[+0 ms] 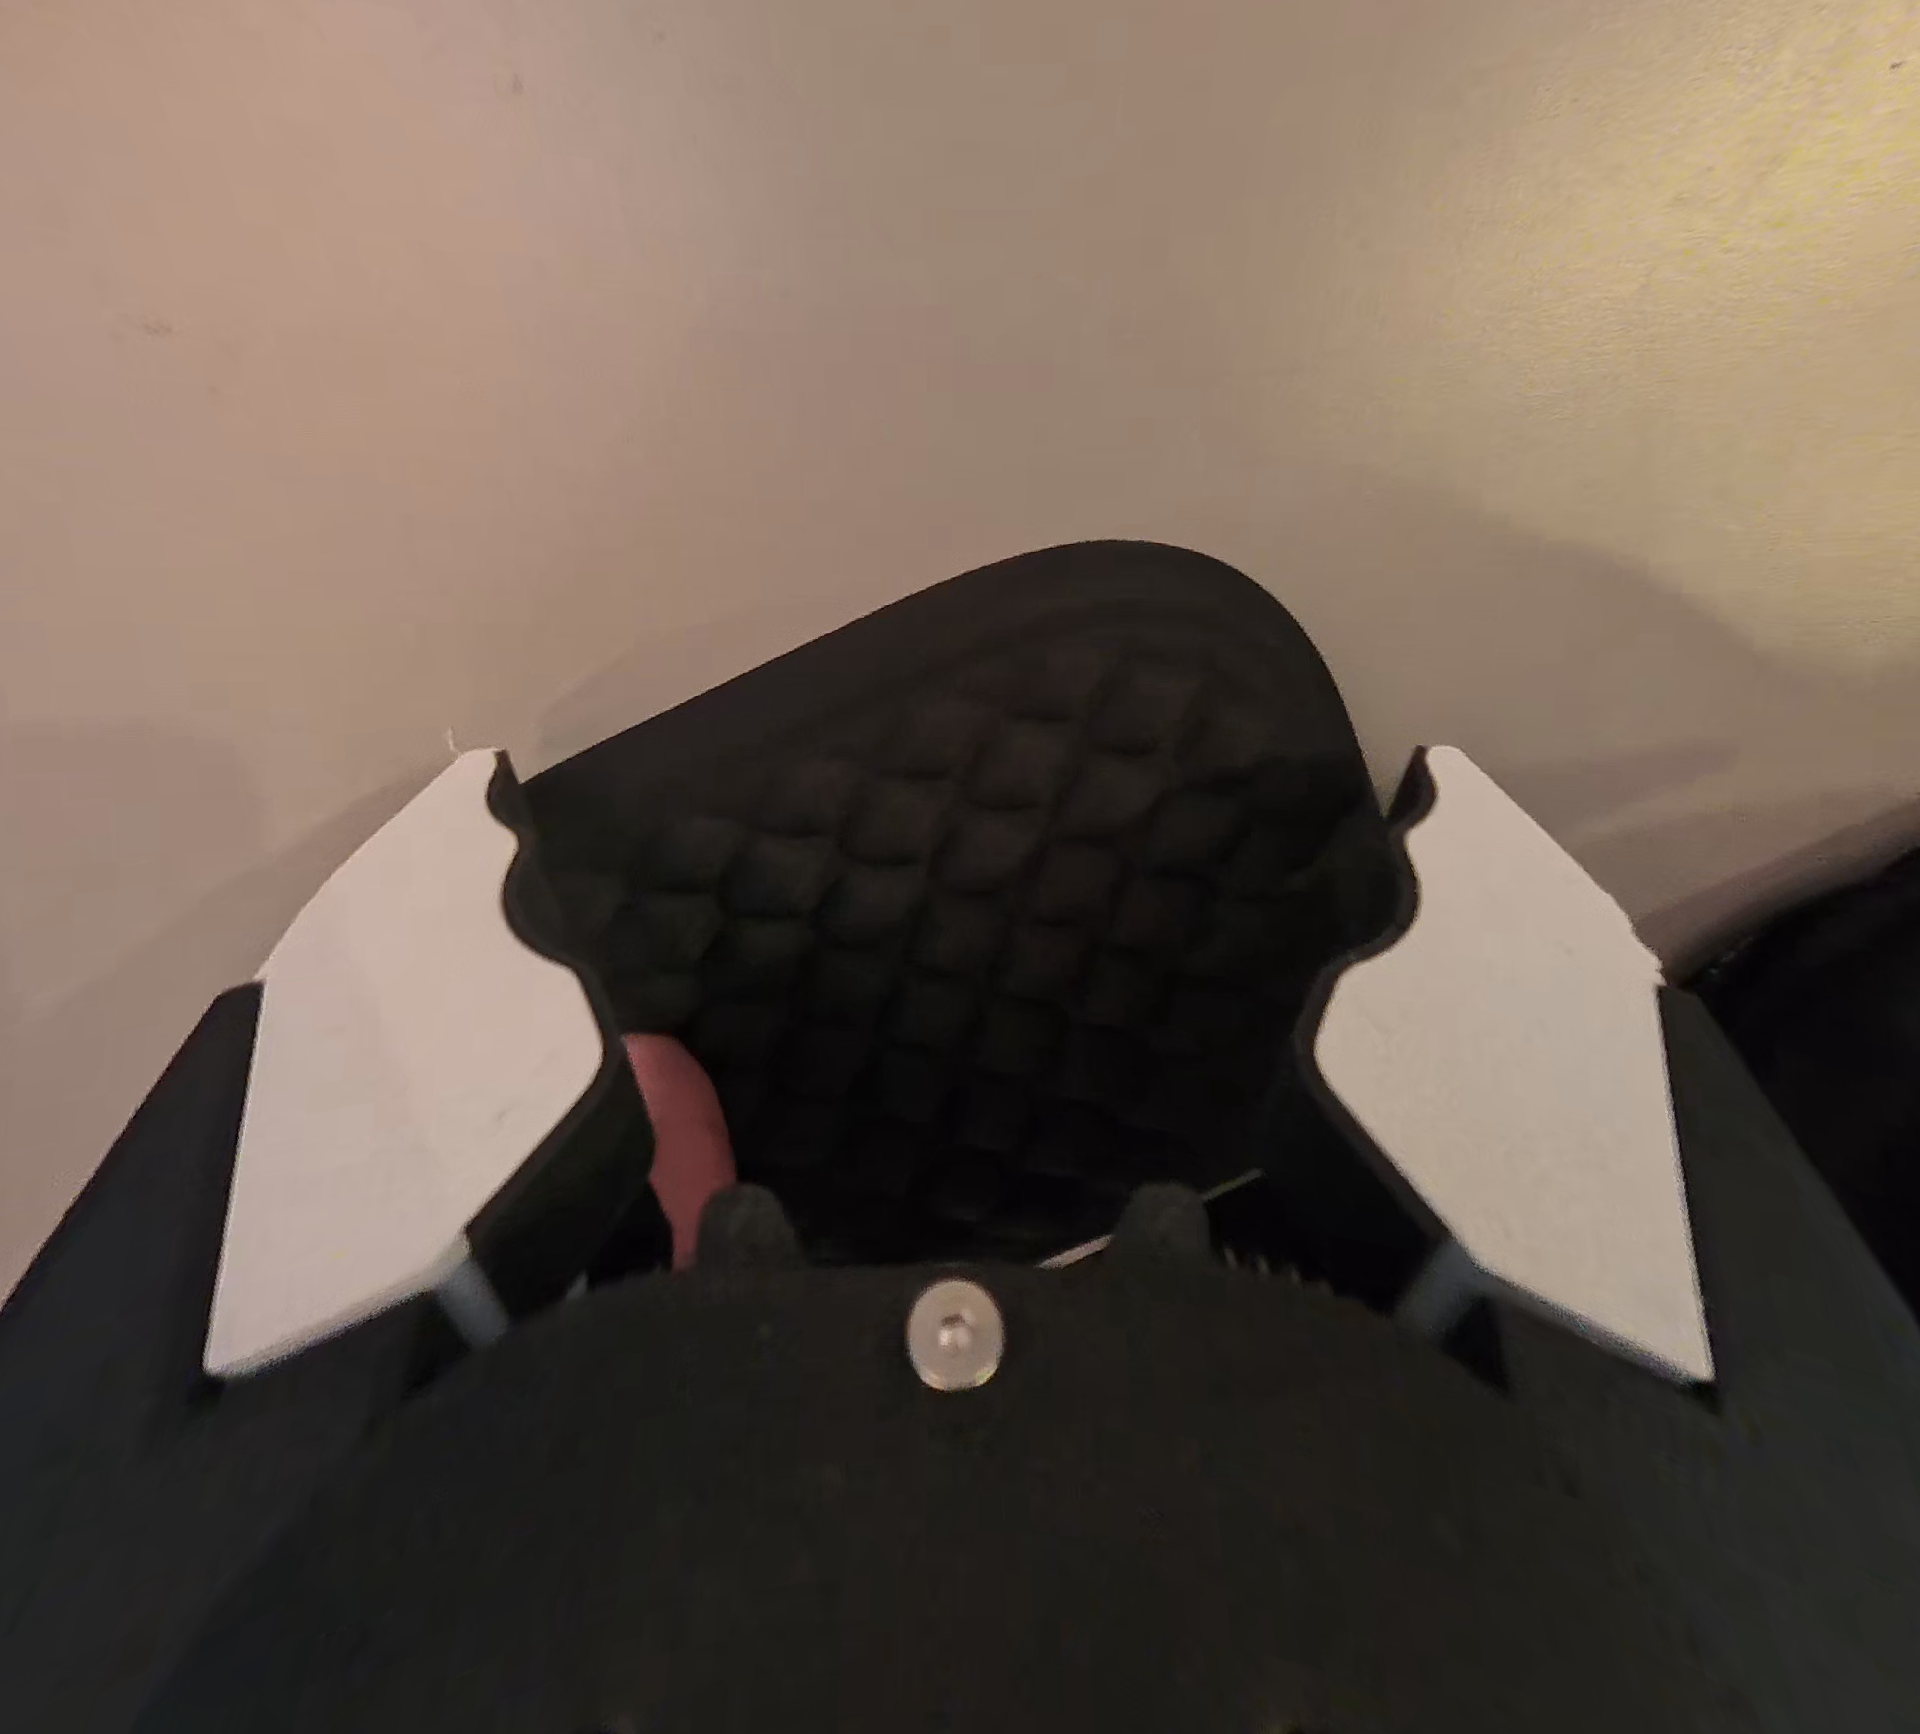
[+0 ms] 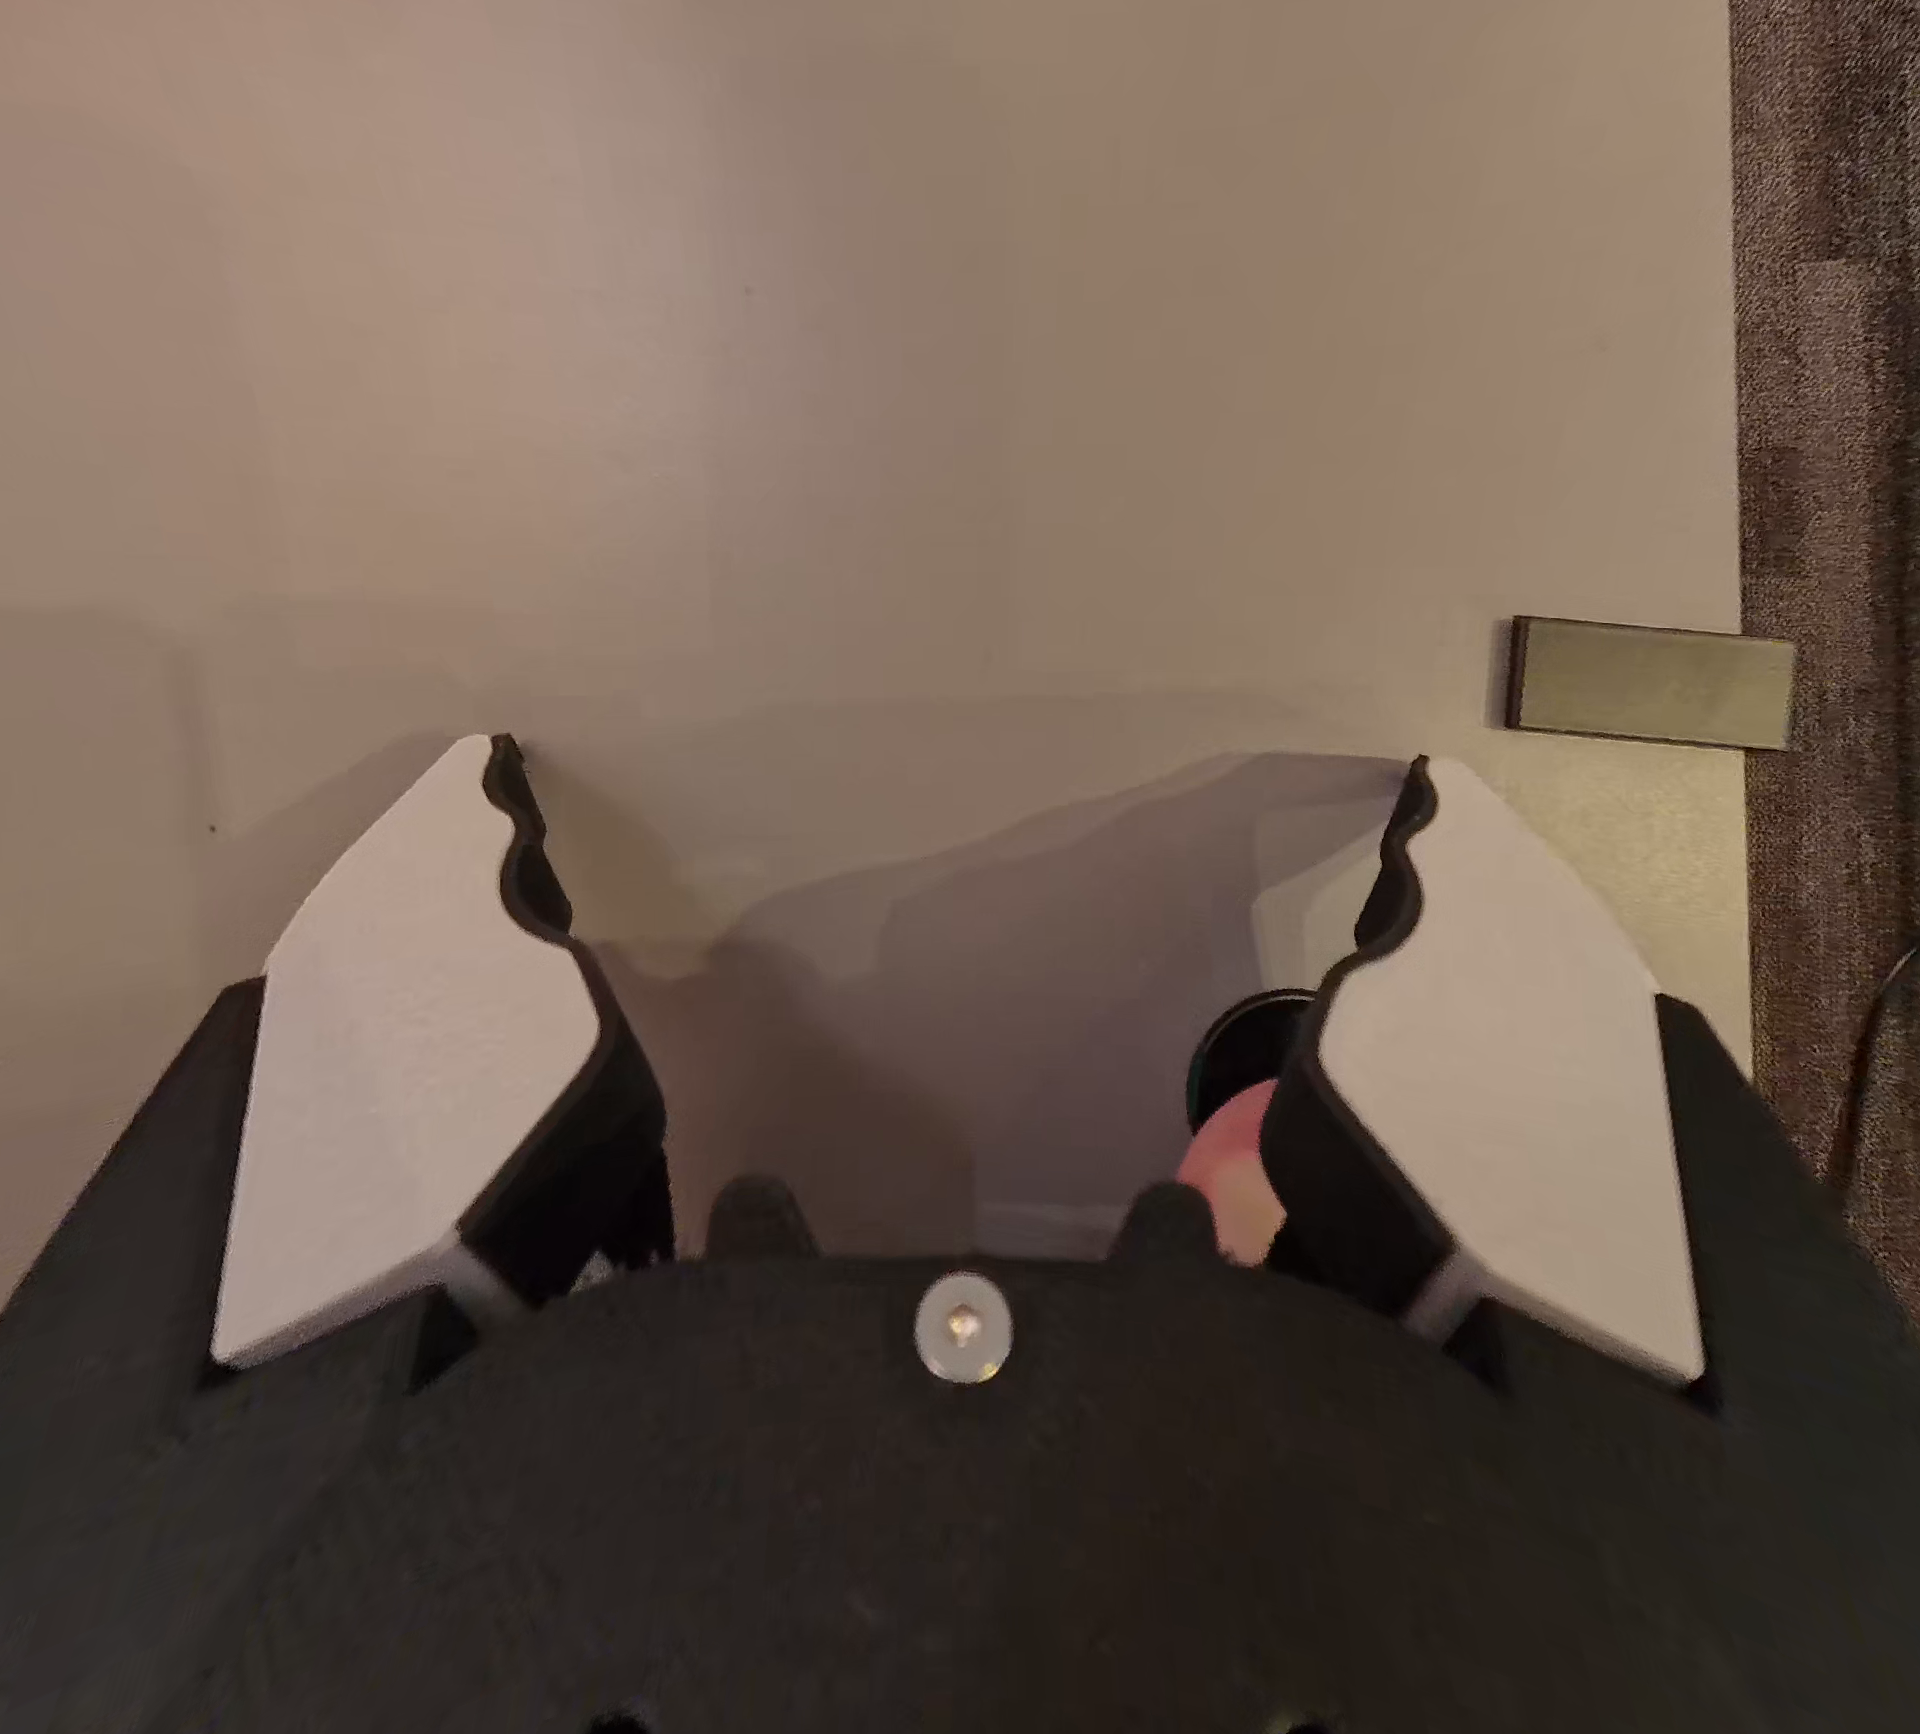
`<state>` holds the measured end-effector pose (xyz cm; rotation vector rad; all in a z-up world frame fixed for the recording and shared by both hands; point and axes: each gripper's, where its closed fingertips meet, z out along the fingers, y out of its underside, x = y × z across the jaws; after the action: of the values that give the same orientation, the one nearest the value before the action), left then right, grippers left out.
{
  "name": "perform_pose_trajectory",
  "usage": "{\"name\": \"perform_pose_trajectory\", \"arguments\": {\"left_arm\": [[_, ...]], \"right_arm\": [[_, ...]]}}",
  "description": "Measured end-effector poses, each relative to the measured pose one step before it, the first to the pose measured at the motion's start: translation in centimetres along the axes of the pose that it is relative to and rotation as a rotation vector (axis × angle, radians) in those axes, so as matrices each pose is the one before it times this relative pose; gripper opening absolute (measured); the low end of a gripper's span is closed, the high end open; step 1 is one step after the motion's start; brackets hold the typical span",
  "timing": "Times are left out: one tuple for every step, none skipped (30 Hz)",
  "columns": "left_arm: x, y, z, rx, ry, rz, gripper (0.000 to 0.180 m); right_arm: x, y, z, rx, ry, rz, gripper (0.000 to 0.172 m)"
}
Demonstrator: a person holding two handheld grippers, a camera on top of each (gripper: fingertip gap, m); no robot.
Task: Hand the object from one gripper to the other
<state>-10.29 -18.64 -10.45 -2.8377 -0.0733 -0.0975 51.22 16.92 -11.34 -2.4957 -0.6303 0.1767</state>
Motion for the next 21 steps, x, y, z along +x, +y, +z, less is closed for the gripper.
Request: {"name": "perform_pose_trajectory", "arguments": {"left_arm": [[0.07,-0.008,-0.139,0.0027,0.0011,0.0058,0.147],[0.07,-0.029,-0.151,0.0038,0.0015,0.0054,0.147],[0.067,-0.021,-0.16,0.0023,0.0027,0.0055,0.147],[0.054,-0.024,-0.143,0.0013,0.0031,0.0038,0.147],[0.016,-0.04,-0.14,0.0017,0.0013,0.0002,0.147],[-0.029,-0.045,-0.123,0.001,-0.0007,-0.0028,0.147],[-0.01,-0.055,-0.112,-0.0009,-0.0008,-0.0014,0.147],[0.023,-0.015,-0.094,-0.003,-0.0009,0.0031,0.147],[0.031,0.014,-0.075,-0.0051,-0.0021,0.0065,0.147],[0.045,0.018,-0.082,-0.0041,-0.0027,0.0076,0.147],[0.057,-0.014,-0.086,-0.0015,-0.0026,0.005,0.147],[0.013,-0.035,-0.1,0.0002,-0.0026,0.0013,0.147],[0.006,-0.038,-0.121,0.0007,-0.0016,0.0001,0.147],[0.0,-0.047,-0.111,0.0001,-0.0006,0.0,0.147],[0.019,-0.034,-0.116,-0.0008,-0.0002,0.0007,0.147],[0.025,-0.026,-0.101,-0.0024,-0.0004,0.0037,0.147],[0.049,-0.016,-0.093,-0.0029,-0.0005,0.0054,0.147],[0.042,-0.031,-0.104,-0.0007,-0.0006,0.0036,0.147],[0.007,-0.048,-0.12,0.0001,-0.0013,0.0005,0.147],[0.005,-0.035,-0.113,0.0,-0.0013,0.0006,0.147],[0.027,-0.035,-0.093,-0.001,-0.0017,0.0037,0.147]], "right_arm": [[0.001,-0.091,-0.107,-0.0006,-0.0002,0.0017,0.145],[0.012,-0.077,-0.117,0.0004,-0.0009,0.0013,0.145],[0.018,-0.088,-0.123,0.0011,-0.001,0.0014,0.145],[0.027,-0.079,-0.129,0.0016,-0.001,0.0019,0.145],[0.013,-0.076,-0.119,0.0012,-0.0013,0.0009,0.144],[0.009,-0.078,-0.129,0.0009,-0.0015,0.0009,0.144],[0.01,-0.086,-0.112,0.0011,-0.001,0.0011,0.144],[-0.001,-0.067,-0.112,-0.0001,-0.0006,0.0003,0.144],[0.006,-0.064,-0.1,-0.0011,0.0003,-0.0009,0.144],[0.022,-0.057,-0.093,-0.0012,0.001,-0.0019,0.144],[0.016,-0.06,-0.102,-0.0013,0.0009,-0.0012,0.144],[0.01,-0.063,-0.1,-0.001,0.0005,-0.0011,0.144],[0.032,-0.075,-0.106,-0.0002,0.0001,-0.0004,0.143],[0.042,-0.082,-0.115,0.0008,-0.0003,0.0012,0.143],[0.039,-0.086,-0.124,0.0007,-0.0004,0.0012,0.142],[0.028,-0.082,-0.113,-0.0004,-0.0005,0.0008,0.142],[0.029,-0.077,-0.104,-0.0007,-0.0003,-0.0001,0.142],[-0.001,-0.071,-0.108,-0.0009,-0.0004,-0.0012,0.142],[0.009,-0.084,-0.102,0.0008,-0.001,0.0019,0.142],[0.027,-0.12,-0.13,0.0034,-0.0006,0.0062,0.142],[0.069,-0.104,-0.13,0.0045,0.0008,0.0053,0.141]]}}
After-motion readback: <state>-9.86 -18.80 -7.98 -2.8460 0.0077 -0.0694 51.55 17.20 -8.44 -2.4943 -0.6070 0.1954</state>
